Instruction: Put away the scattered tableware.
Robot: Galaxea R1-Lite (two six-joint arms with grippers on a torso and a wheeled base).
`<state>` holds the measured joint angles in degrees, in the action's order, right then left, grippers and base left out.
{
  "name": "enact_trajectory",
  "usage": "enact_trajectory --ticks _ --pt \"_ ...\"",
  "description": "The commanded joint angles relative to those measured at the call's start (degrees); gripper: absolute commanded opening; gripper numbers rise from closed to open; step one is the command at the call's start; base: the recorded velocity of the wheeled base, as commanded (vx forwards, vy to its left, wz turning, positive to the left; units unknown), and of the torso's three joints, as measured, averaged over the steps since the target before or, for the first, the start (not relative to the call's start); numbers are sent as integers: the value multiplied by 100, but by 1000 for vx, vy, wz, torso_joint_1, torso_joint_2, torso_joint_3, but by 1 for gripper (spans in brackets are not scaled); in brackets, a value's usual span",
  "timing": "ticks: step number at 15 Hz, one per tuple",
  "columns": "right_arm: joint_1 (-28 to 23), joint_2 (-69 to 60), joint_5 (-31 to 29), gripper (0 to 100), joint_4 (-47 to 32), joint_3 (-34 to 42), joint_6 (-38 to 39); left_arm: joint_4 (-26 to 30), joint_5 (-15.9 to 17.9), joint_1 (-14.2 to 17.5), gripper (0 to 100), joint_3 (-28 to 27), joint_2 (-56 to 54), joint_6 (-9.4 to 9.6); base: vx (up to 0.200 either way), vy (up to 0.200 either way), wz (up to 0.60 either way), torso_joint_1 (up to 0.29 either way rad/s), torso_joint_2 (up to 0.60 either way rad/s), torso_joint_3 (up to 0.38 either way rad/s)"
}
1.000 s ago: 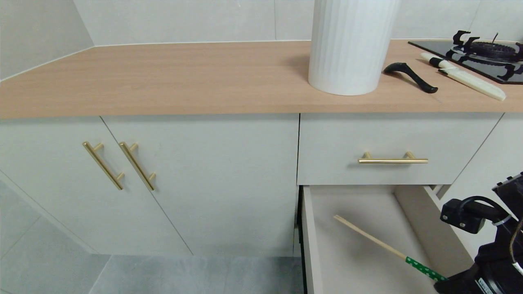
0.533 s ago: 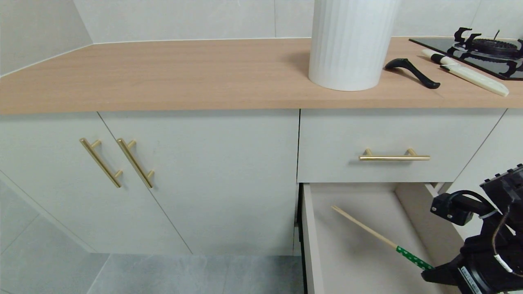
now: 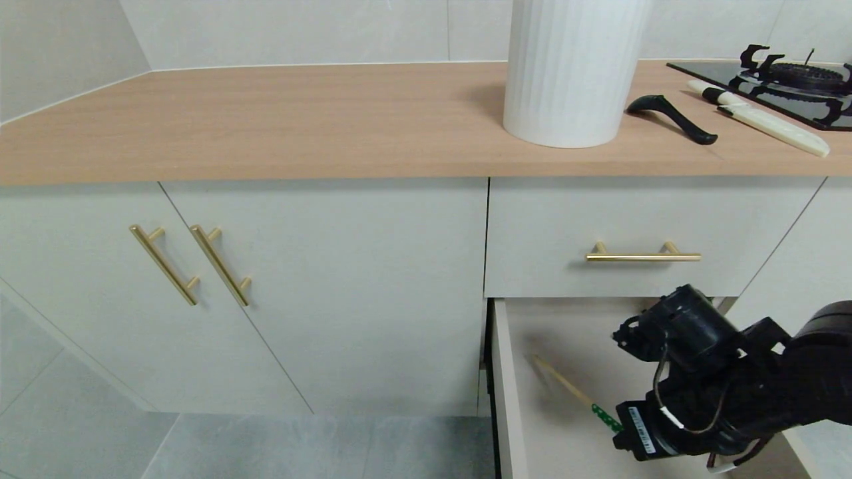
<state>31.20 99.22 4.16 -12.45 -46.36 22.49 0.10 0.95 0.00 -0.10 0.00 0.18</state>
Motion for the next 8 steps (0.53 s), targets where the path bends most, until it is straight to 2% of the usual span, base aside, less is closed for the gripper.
enact_trajectory --ticks 1,4,8 --pt "71 774 -29 0 216 4 133 -1 2 0 100 1 9 -1 0 0 0 0 0 0" --pt "71 1135 -73 0 427 31 194 -1 2 0 100 1 0 -1 0 0 0 0 0 0" --pt "203 1706 -82 0 1306 391 185 -1 2 0 100 1 9 -1 0 0 0 0 0 0"
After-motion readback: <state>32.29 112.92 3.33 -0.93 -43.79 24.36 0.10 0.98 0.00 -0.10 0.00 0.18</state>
